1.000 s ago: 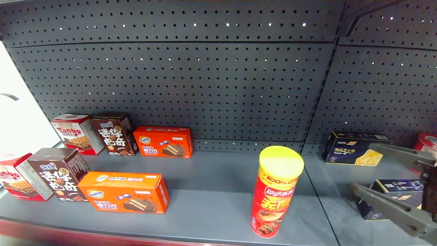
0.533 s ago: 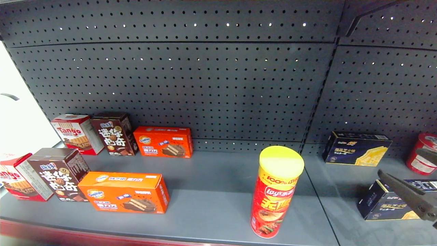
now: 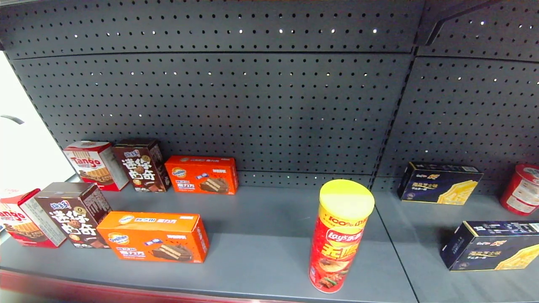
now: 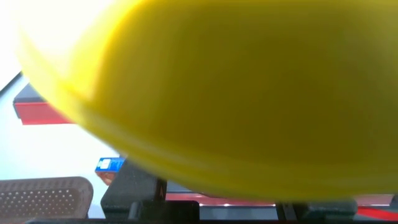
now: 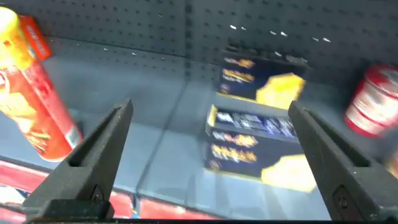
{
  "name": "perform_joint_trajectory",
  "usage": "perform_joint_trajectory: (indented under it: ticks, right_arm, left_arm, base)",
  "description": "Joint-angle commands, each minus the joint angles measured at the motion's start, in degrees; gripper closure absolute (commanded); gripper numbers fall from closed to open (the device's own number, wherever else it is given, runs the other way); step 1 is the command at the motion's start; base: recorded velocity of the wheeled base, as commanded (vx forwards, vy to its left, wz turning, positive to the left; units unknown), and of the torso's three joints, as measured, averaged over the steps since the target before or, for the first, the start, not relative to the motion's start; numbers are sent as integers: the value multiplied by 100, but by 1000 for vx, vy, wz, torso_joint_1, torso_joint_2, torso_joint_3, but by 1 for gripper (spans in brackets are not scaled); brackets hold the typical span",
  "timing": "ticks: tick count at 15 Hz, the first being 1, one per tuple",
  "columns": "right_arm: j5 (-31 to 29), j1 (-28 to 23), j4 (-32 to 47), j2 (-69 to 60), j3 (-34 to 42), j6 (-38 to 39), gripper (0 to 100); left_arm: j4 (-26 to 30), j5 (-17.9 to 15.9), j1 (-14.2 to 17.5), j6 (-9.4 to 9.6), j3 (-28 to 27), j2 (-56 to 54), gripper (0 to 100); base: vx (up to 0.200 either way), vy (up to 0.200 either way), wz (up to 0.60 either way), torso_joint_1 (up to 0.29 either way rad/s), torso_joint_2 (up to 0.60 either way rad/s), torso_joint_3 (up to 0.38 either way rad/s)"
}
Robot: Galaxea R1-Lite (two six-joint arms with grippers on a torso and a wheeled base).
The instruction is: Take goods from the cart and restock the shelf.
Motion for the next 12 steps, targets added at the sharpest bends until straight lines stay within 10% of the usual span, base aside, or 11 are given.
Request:
perform_joint_trajectory:
  ticks: [1,5,12]
  right_arm:
    - [1,-71,552,-982,38,0,0]
    - [28,-79,1985,-2388,82,-44,0]
    - [-60,-27,2213,-2925,732,-105,0]
  left_arm:
    - [-1,-70,-18,0,-104,16,100]
    - [-1,-817,-105,0,-816,605,100]
    - [-396,-2654,-176,0,-1958,2398,100]
  base:
    - [0,0,0,0,0,0]
    - [0,0,0,0,0,0]
    - [0,0,0,0,0,0]
